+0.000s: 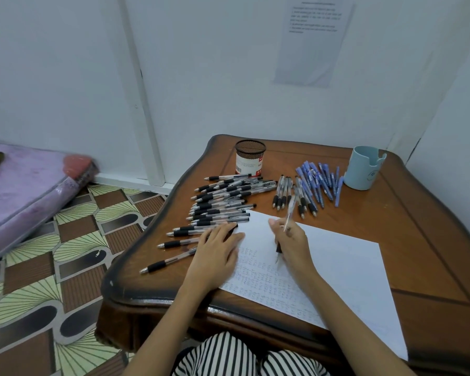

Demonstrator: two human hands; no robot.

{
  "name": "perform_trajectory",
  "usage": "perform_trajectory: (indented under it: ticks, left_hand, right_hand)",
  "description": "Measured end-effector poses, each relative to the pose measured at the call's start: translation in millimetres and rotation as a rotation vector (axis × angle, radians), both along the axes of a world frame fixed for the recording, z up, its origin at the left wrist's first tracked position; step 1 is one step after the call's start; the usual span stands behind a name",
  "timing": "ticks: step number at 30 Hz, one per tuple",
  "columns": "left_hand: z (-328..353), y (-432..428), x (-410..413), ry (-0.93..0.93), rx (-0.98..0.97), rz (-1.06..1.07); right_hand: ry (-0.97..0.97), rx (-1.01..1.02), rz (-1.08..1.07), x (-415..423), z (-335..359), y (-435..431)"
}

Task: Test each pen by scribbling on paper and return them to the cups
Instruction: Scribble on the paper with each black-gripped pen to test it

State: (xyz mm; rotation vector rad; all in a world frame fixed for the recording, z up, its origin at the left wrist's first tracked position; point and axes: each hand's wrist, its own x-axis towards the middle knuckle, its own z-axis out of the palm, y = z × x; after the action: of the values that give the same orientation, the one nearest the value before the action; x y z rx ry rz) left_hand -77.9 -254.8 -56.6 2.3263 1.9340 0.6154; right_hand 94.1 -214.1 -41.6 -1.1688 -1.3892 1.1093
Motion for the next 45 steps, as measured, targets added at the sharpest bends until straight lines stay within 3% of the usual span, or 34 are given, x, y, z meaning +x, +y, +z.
perform_trajectory:
  ticks: [6, 12, 18, 22, 28, 33, 35, 39, 41, 45]
  left_hand:
    - [2, -2, 2, -0.005, 0.012, -0.006]
    - [1, -3, 1, -0.008, 0.034, -0.012]
    - [2, -3, 1, -0.003, 0.020, -0.007]
    - [3, -4, 1, -0.008, 0.020, -0.005]
    - [4, -3, 1, -0.027, 0.021, -0.010]
    - [4, -3, 1, -0.038, 0.016, -0.013]
    - [4, -3, 0, -0.036, 0.013, -0.017]
    - [2, -3, 0, -0.038, 0.014, -0.011]
    - [2, -2, 0, -0.037, 0.017, -0.012]
    - [2, -3, 1, -0.039, 0.021, -0.009]
  right_hand:
    - [0.023, -0.104, 0.020, 8, 8, 1]
    - [0.404, -0.428, 0.033, 11, 19, 9]
    - [0.568, -0.439, 0.025, 10, 21, 21]
    - [0.655, -0.430, -0.090, 10, 21, 37]
    - [0.431, -0.371, -0.221, -1, 23, 81]
    - [-0.264, -0.146, -0.342, -8, 23, 116]
    - [-0.454, -0.142, -0.354, -7, 24, 131]
    - [-0.736, -0.140, -0.323, -8, 27, 138]
    - [-0.859, -0.044, -0.293, -12, 30, 127]
    - [-0.951, 0.222, 0.038, -26, 17, 108]
